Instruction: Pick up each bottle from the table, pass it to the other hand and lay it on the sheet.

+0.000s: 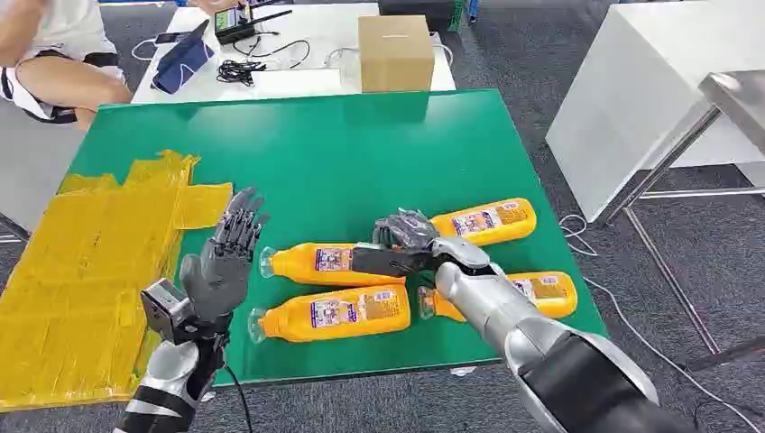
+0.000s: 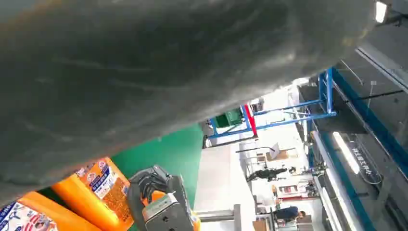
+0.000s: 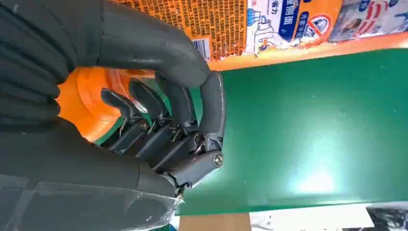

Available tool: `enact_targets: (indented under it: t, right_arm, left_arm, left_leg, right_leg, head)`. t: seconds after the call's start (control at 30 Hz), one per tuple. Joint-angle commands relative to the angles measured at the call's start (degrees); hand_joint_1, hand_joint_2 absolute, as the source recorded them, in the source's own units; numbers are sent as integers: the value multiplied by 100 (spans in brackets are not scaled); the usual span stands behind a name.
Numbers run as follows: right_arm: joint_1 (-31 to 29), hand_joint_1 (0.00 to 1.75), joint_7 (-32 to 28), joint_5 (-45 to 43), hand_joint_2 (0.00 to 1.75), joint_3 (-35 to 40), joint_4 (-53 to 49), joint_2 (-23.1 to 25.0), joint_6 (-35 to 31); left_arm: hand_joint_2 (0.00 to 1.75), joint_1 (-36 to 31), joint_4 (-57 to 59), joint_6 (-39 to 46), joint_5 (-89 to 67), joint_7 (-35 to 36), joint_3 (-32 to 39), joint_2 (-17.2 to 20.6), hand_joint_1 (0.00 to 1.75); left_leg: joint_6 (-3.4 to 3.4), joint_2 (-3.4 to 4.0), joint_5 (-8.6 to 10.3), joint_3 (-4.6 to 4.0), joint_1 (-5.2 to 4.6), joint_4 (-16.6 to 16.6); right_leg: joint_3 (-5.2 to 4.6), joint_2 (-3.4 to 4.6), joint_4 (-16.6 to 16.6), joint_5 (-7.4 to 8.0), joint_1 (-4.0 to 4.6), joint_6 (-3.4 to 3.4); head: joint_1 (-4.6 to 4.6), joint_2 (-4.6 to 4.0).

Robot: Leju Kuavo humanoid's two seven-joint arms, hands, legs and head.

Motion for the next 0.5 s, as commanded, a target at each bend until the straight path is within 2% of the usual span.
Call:
enact_targets:
  t: [0.03,0.07,0.1,0.13,0.17,0.27,0.4,0.5]
  right_arm:
    - [-352,173,227,212,175,214,482,-131,-29]
    - [-374,155,444,394,175,350,520,-118,-152]
    - [-350,112,533,403,175,337,524,-73,-196]
    - [-335,17,574,421,175,343,518,-49,-237]
    - [-328,0,590,424,175,342,518,-32,-245]
    - [-327,0,657,525,175,374,489,67,-442]
    - [-391,0,956,700,175,372,227,268,-1315]
    - [-403,0,1000,755,175,349,-168,450,-1531]
  left_arm:
    - [0,-260,444,-21,53,-2,-161,41,0]
    - [0,-245,433,-8,70,5,-143,35,0]
    - [0,-223,409,-1,78,11,-128,35,0]
    - [0,-213,399,1,79,12,-123,37,0]
    - [0,-209,395,3,79,12,-121,38,0]
    - [0,-201,402,21,78,19,-95,24,0]
    - [0,-119,348,121,73,112,-4,22,0]
    - [0,-40,294,173,45,159,78,12,0]
  left_leg:
    - [-2,-10,-6,18,-4,-1]
    - [-1,-6,-4,12,-4,-1]
    - [-1,-9,-8,22,-6,-2]
    - [-2,-3,-9,23,-5,-2]
    - [-1,-2,-4,13,-3,-2]
    - [-2,-2,-3,12,-3,-4]
    - [-5,10,-13,33,-5,-3]
    - [-4,18,-13,26,-6,0]
  right_leg:
    - [20,-15,1,-11,-4,4]
    - [13,-10,1,-7,-4,3]
    - [24,-14,1,-12,-5,4]
    - [24,-8,0,-11,-5,4]
    - [14,-6,-1,-5,-3,3]
    - [14,-4,-2,-4,-3,2]
    - [30,4,1,-12,-5,2]
    - [22,12,6,-10,-6,2]
  head:
    - [0,0]
    - [0,0]
    - [0,0]
    - [0,0]
    - [0,0]
    - [0,0]
    - [0,0]
    - [0,0]
